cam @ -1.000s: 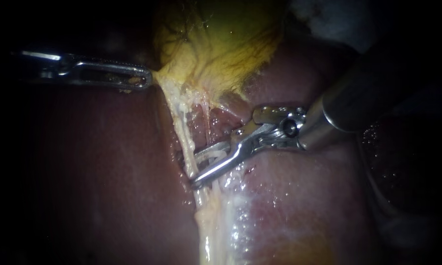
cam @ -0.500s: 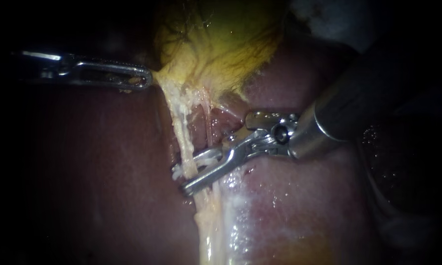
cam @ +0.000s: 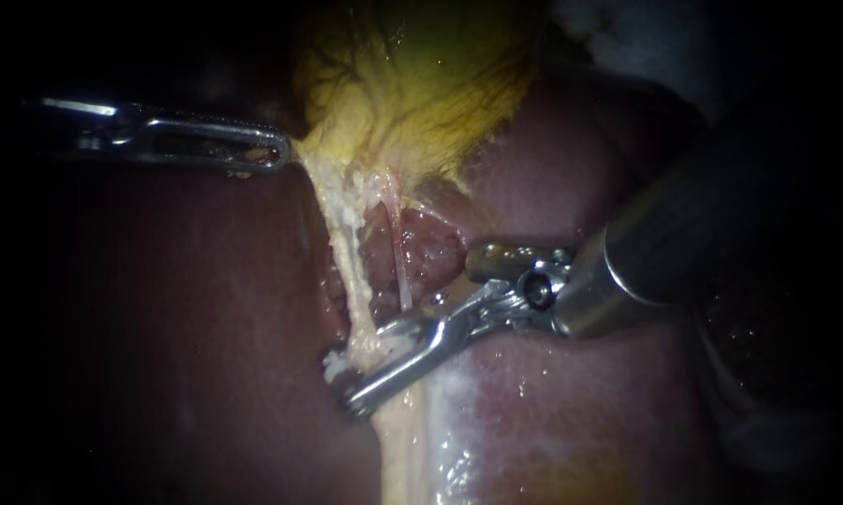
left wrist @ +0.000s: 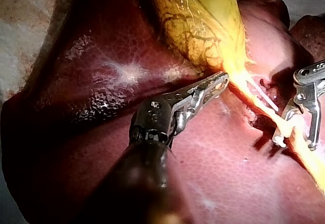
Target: Clipping first clip left tube
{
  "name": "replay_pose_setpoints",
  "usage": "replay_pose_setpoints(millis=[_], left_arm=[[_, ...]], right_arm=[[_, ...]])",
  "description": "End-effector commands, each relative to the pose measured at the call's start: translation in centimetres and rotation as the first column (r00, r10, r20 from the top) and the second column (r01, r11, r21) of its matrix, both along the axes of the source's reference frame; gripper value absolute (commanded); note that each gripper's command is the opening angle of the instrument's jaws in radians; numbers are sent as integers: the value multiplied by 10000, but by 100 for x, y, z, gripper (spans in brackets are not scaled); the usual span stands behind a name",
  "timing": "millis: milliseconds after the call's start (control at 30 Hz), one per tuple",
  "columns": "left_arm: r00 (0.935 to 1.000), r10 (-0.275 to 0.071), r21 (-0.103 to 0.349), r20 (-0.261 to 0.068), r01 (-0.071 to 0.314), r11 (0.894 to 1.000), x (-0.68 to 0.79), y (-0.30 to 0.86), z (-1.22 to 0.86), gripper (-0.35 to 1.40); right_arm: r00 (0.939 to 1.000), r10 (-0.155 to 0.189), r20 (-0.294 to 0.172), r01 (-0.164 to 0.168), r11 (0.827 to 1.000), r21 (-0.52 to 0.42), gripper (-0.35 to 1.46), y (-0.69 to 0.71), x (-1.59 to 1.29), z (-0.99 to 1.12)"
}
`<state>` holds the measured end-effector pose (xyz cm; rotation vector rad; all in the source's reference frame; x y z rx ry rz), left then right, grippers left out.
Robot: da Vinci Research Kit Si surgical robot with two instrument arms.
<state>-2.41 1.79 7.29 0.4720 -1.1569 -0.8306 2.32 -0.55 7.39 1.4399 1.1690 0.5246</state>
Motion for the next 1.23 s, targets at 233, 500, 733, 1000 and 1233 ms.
replay_pose_setpoints(millis=[233,500,733,1000,1233], left_arm=[[10000,-3,1,-1,3,10000,0,0,0,-35],[10000,-4,1,-1,4,10000,0,0,0,-35],[10000,-4,1,-1,4,10000,0,0,0,-35],[10000,-2,1,0,2,10000,0,0,0,-35],[10000,-1,1,0,1,10000,0,0,0,-35]], right_arm=[[9993,19,-375,-34,9992,-387,44,-3,4,-1],[9980,-153,-618,101,9964,-845,3,-1,4,5],[9985,463,-308,-488,9949,-878,-35,0,3,7],[9983,534,-241,-554,9943,-907,-35,3,2,12],[9983,532,-242,-552,9943,-913,-35,3,2,13]])
